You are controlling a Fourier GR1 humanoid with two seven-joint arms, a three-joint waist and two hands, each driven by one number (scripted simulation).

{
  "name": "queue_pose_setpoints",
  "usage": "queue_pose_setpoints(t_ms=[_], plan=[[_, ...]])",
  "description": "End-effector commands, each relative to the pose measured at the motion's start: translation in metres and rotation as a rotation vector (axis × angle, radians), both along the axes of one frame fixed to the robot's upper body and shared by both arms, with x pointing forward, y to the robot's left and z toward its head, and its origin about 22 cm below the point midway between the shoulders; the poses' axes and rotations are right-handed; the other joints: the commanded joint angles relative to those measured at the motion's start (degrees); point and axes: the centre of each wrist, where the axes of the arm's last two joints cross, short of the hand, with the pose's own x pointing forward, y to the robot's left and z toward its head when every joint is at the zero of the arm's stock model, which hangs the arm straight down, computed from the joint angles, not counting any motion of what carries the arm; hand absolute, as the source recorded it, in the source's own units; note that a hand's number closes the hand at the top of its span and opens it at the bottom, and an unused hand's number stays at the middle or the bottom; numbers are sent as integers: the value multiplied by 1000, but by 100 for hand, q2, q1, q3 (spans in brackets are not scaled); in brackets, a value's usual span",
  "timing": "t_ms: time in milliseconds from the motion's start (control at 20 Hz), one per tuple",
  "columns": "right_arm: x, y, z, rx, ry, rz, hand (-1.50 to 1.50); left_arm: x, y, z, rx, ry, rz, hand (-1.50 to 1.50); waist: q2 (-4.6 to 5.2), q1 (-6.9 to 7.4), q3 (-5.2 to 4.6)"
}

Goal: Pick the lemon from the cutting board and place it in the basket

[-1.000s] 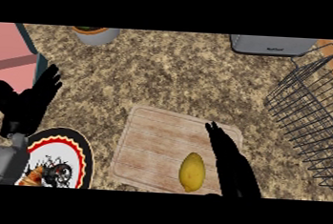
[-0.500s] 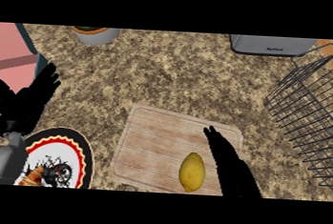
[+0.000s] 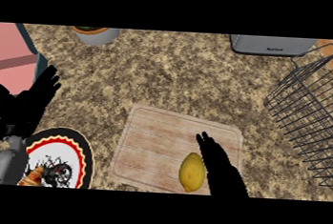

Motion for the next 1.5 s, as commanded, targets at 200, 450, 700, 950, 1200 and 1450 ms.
queue_pose_setpoints(t_ms=[200,450,700,950,1200,1450], plan=[[2,29,-35,-55,12,-16,-150,7,8,-12,7,7,1,0,7,-5,0],[12,23,-30,-178,47,77,150,5,-3,7,6,5,-11,0,3,14,0],[29,19,-37,-173,32,75,150,-7,-5,1,-3,13,4,0,2,18,1],[61,44,-31,-182,44,-148,150,17,1,4,0,-5,-11,0,50,129,1],[108,29,-6,-146,90,-550,150,21,-20,10,-5,-19,-61,0,113,366,3],[151,58,17,-143,88,-656,150,25,-23,9,4,-9,-93,0,111,535,3]])
